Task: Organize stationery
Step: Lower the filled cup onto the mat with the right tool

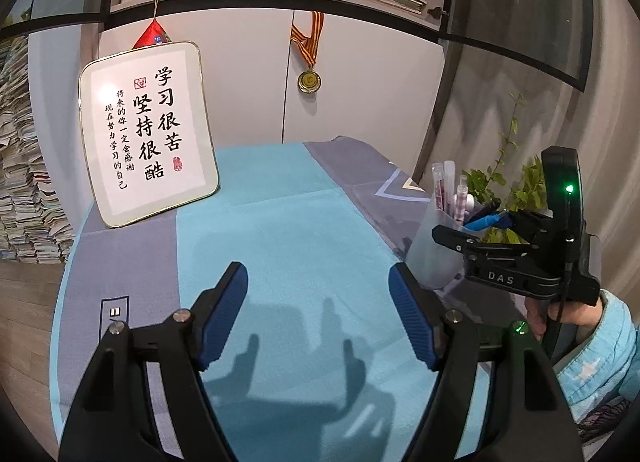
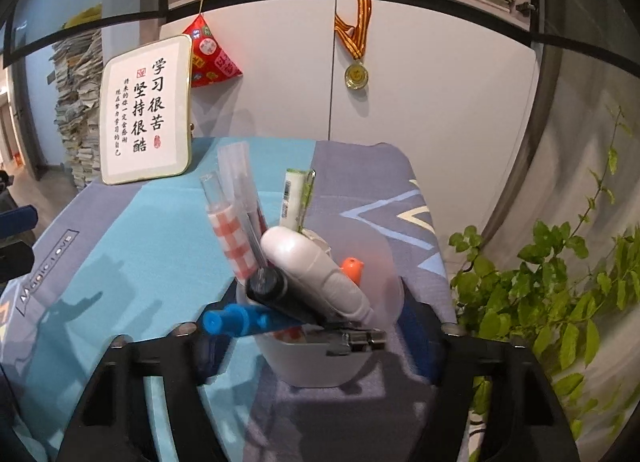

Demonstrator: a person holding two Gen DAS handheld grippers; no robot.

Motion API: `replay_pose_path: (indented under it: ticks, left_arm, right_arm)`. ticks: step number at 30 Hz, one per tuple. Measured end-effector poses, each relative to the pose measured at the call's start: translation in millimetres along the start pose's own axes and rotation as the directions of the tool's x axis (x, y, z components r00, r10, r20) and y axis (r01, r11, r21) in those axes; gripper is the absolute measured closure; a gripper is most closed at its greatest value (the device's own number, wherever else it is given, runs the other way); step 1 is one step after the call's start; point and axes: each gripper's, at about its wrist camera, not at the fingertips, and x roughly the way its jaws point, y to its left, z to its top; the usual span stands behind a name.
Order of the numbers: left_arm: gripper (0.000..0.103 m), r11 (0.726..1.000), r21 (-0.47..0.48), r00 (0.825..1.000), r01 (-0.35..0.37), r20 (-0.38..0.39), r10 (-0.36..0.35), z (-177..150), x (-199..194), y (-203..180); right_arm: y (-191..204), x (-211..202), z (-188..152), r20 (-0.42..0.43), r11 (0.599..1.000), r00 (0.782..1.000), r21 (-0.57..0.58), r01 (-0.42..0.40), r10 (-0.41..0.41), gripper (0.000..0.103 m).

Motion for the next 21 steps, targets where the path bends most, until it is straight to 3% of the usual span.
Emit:
replay_pose_path:
  ticks: [5,11,21]
  left_arm:
    - [0.03,0.999,-0.007,0.999,-0.037,-0.006,0.037,-3,5,7]
    - [0.029,0.998,-0.017,0.998,-0.066,0.0,0.066,-3,7,15]
    - [0.029,0.989,-0.071,0.992,-0.129,-0.008,0.129,-6,6,42]
  right_arm:
    - [11,0,2,0.011,0.999,1.0,-0.024,0.027,-0.027,0.034]
    - [37,0,20,0.047,0.999,0.999,-0.048,-0.001,0.004,0.034]
    - [93,38,54,0.069,0.987,0.987,-0.078,-0.138,0.144,0.034]
